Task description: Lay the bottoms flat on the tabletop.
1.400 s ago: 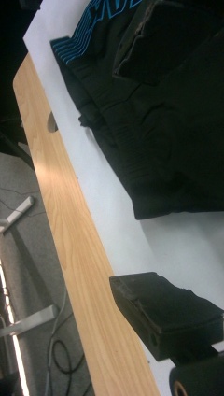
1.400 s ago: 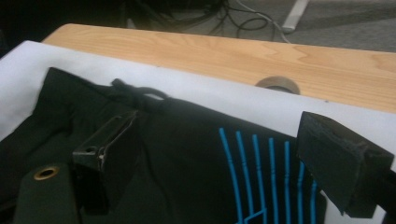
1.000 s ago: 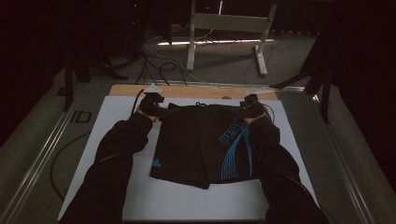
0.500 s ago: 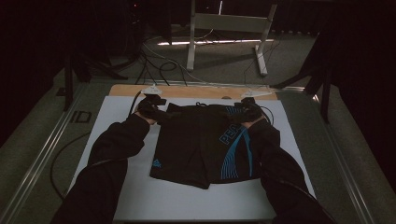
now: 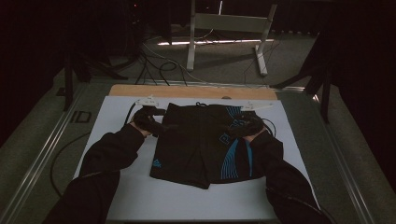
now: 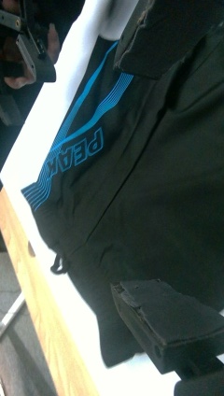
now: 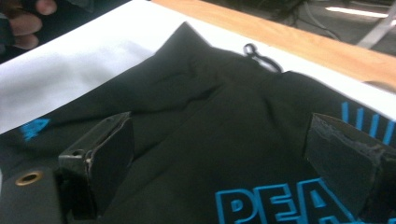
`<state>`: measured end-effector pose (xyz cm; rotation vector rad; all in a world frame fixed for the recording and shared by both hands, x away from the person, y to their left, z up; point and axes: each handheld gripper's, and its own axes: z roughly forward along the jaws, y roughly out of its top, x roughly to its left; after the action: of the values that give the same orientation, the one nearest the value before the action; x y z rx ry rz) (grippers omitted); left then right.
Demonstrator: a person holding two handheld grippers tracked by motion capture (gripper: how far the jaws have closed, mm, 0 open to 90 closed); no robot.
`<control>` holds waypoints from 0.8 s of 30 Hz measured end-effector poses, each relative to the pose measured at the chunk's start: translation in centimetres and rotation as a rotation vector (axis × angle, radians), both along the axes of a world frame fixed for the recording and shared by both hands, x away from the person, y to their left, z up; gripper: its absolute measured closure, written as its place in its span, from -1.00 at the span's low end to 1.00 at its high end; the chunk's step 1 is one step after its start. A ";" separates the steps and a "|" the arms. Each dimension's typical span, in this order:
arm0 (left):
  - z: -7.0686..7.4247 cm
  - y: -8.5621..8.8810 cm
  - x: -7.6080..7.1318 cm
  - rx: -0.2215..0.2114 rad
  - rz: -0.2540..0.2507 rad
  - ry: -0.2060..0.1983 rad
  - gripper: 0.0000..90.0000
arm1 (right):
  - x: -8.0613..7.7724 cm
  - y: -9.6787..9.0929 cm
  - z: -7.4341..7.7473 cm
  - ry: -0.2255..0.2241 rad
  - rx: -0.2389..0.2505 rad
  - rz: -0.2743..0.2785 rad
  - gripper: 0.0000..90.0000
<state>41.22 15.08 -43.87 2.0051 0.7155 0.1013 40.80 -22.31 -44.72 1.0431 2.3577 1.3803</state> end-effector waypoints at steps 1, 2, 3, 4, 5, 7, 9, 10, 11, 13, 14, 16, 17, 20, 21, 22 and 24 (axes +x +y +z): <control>0.0 0.0 0.0 0.000 0.000 0.000 -1.00 | -0.3 0.1 -0.1 -0.001 -0.002 0.008 -0.80; -0.1 0.0 -0.3 0.002 -0.006 -0.001 -1.00 | -0.3 0.1 -0.1 -0.001 -0.002 0.008 -0.80; -0.3 0.0 -0.6 -0.002 -0.011 0.000 -1.00 | -0.9 0.1 -0.2 -0.004 -0.002 0.025 -0.81; -0.4 0.1 -0.9 -0.004 -0.014 0.002 -1.00 | -1.3 0.2 -0.3 -0.007 -0.003 0.029 -0.81; -0.7 0.1 -1.5 -0.007 -0.023 0.006 -1.00 | -1.5 0.2 -0.4 -0.008 -0.006 0.040 -0.81; -0.9 0.2 -2.2 -0.008 -0.032 0.007 -1.00 | -2.1 0.4 -0.5 -0.015 -0.019 0.047 -0.81; -1.0 0.2 -2.5 -0.010 -0.036 0.006 -1.00 | -2.4 0.5 -0.7 -0.013 -0.011 0.057 -0.81; -1.1 0.3 -3.1 -0.006 -0.046 0.005 -1.00 | -2.9 0.6 -0.8 -0.016 -0.015 0.065 -0.81; -1.1 0.3 -3.1 -0.006 -0.046 0.005 -1.00 | -2.9 0.6 -0.8 -0.016 -0.015 0.065 -0.81; -1.3 0.4 -4.0 -0.001 -0.062 0.003 -1.00 | -3.7 0.8 -1.2 -0.014 -0.013 0.086 -0.81; -1.4 0.5 -4.4 -0.002 -0.070 0.004 -1.00 | -3.9 0.8 -1.3 -0.016 -0.015 0.092 -0.81; -1.5 0.5 -4.7 -0.004 -0.076 0.005 -1.00 | -4.4 0.9 -1.5 -0.007 -0.013 0.101 -0.81; -1.6 0.5 -4.9 0.004 -0.080 0.001 -1.00 | -4.7 0.9 -1.6 -0.005 -0.016 0.107 -0.81; -1.9 0.6 -6.0 0.011 -0.086 -0.003 -1.00 | -5.4 1.0 -1.9 -0.010 -0.032 0.122 -0.81; -1.9 0.6 -6.0 0.011 -0.086 -0.003 -1.00 | -5.6 1.0 -1.9 -0.003 -0.037 0.127 -0.81; -2.0 0.6 -6.2 0.004 -0.087 -0.001 -1.00 | -5.8 1.0 -2.0 0.000 -0.040 0.138 -0.81; -2.3 0.6 -6.8 0.008 -0.094 -0.003 -1.00 | -6.4 1.0 -2.0 0.005 -0.038 0.142 -0.81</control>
<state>34.46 15.70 -46.17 2.0424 0.6190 0.0522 34.45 -21.31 -46.76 0.8856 2.4938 1.3747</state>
